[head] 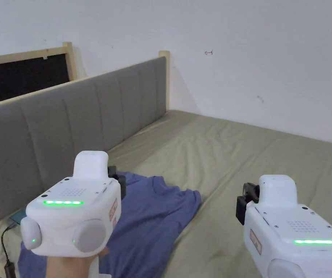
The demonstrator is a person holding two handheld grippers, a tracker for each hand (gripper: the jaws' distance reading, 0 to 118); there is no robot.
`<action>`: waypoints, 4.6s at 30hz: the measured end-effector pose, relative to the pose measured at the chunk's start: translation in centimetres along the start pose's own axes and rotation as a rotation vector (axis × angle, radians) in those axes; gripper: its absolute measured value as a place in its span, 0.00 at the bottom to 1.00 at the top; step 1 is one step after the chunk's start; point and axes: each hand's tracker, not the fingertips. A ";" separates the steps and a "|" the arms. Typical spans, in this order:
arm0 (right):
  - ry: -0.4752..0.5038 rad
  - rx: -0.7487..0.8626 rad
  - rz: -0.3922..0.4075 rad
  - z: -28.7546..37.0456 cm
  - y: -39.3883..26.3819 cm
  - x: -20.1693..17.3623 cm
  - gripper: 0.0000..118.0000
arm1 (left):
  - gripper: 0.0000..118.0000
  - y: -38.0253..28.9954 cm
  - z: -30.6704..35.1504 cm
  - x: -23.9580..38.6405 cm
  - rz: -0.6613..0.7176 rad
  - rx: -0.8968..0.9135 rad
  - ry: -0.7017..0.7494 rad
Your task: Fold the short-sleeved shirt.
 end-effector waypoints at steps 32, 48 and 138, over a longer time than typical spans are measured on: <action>-0.033 -0.319 -0.091 -10.7 -6.9 3.6 0.00 | 0.05 -12.6 -26.3 0.7 0.112 -0.692 -0.002; -0.176 -0.208 -0.191 -3.2 -4.1 10.1 0.00 | 0.05 -0.1 -20.7 8.6 0.185 -0.497 -0.259; -0.169 -0.687 -0.213 -15.3 -9.9 32.2 0.70 | 0.02 -7.9 -24.9 19.1 -0.185 -0.676 -0.305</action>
